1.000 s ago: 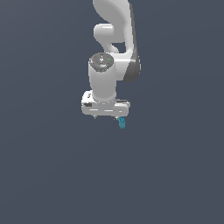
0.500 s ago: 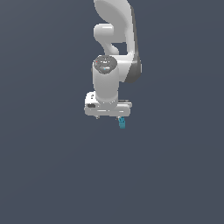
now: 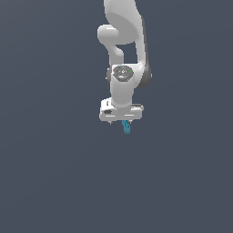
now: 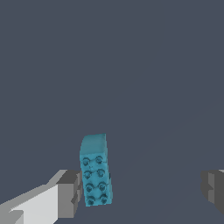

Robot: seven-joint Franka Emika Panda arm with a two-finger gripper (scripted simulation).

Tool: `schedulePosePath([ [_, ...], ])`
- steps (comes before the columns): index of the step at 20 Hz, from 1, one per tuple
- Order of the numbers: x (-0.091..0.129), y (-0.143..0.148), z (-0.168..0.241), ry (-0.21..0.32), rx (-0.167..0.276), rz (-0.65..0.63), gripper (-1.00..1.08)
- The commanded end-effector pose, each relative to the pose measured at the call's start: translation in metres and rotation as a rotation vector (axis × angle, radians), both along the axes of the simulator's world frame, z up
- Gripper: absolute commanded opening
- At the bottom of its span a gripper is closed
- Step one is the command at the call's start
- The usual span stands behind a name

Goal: Pick up the object and move it to a goal position.

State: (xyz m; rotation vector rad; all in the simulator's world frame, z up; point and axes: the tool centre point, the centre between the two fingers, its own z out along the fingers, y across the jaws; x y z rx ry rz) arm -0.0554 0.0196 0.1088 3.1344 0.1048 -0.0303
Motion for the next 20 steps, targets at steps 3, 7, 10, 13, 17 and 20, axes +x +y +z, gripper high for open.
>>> schedulePosePath([
  [3,-0.019,0.019,-0.019,-0.010,0.003,0.058,1.00],
  [7,-0.031,0.030,-0.030,-0.015,0.005,0.093,1.00],
  [10,-0.037,0.035,-0.034,-0.018,0.006,0.109,1.00],
  [13,-0.040,0.037,-0.036,-0.019,0.007,0.117,1.00],
  [17,-0.039,0.037,-0.037,-0.018,0.007,0.115,1.00],
  [20,-0.040,0.037,-0.043,-0.018,0.007,0.115,1.00],
])
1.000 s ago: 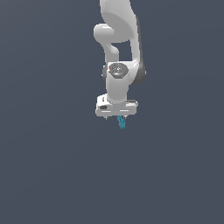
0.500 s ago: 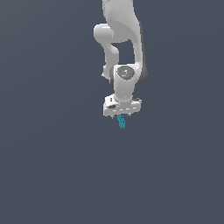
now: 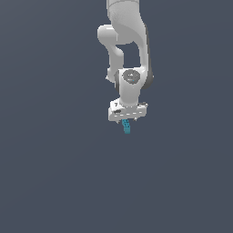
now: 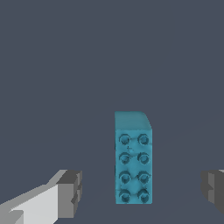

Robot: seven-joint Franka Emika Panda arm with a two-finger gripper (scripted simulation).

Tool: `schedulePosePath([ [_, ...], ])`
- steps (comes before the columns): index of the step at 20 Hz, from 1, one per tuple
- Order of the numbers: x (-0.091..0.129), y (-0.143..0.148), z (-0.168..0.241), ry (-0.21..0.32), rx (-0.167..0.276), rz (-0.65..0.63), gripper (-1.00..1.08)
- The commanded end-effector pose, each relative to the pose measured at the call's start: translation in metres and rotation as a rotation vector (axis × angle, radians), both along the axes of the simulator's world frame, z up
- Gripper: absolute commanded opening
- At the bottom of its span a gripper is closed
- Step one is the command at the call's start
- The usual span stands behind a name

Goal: Pick up the object and move it to a goal position.

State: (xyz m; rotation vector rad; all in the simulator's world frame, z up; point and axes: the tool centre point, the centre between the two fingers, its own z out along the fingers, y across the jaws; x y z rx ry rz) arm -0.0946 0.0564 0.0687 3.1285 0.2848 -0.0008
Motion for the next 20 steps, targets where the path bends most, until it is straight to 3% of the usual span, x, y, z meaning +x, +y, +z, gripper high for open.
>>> schedulePosePath([
  [1,-0.001,0.000,-0.006,0.001,0.000,0.001,1.00],
  [14,-0.001,0.001,-0.047,0.000,0.000,0.002,1.00],
  [15,-0.001,0.001,-0.047,0.000,0.000,0.002,-1.00],
  [20,-0.001,0.001,-0.047,0.000,0.000,0.002,-1.00],
])
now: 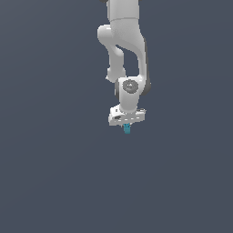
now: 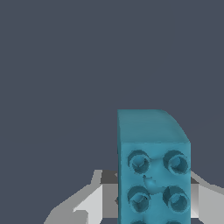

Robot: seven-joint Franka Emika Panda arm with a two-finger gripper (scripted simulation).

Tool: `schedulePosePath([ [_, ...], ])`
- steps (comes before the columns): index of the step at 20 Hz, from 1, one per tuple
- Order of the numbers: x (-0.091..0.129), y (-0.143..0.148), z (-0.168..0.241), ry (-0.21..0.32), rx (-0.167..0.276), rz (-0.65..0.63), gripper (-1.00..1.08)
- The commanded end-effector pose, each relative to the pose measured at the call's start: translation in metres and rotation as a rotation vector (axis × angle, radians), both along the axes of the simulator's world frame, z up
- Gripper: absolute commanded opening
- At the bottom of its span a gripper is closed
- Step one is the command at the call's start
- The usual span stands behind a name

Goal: Pick up the object and move it to a goal position.

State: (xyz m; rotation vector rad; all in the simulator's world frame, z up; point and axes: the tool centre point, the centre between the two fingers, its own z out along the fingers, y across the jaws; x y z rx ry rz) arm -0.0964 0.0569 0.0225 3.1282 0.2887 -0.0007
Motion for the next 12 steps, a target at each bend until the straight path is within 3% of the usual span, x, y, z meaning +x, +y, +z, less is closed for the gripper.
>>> schedulePosePath([
  [1,0.000,0.000,0.000,0.000,0.000,0.000,-1.00],
  [12,0.001,-0.014,0.012,0.000,0.000,0.000,-1.00],
])
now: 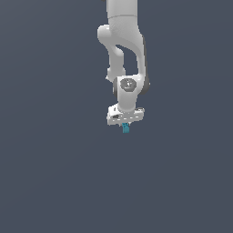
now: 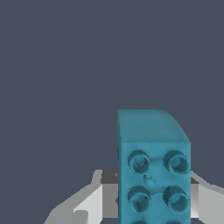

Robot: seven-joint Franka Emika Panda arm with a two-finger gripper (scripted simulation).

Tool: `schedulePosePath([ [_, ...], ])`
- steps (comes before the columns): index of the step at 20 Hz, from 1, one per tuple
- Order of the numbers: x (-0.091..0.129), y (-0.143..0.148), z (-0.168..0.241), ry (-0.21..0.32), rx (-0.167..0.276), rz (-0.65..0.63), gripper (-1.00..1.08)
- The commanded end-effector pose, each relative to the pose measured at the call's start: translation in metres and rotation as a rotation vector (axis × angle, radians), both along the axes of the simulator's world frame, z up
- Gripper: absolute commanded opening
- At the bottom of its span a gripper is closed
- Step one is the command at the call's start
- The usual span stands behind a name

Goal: Pick up the object and move it to a goal position.

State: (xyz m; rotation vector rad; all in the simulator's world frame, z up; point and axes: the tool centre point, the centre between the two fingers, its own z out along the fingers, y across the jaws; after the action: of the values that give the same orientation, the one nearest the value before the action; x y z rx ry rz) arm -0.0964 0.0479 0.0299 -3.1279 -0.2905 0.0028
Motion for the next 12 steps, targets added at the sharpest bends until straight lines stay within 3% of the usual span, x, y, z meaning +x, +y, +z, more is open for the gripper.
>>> schedulePosePath([
  [1,0.001,-0.010,0.008,-0.002,0.000,-0.001,-1.00],
  [12,0.008,-0.093,0.079,-0.002,0.001,-0.001,-1.00],
])
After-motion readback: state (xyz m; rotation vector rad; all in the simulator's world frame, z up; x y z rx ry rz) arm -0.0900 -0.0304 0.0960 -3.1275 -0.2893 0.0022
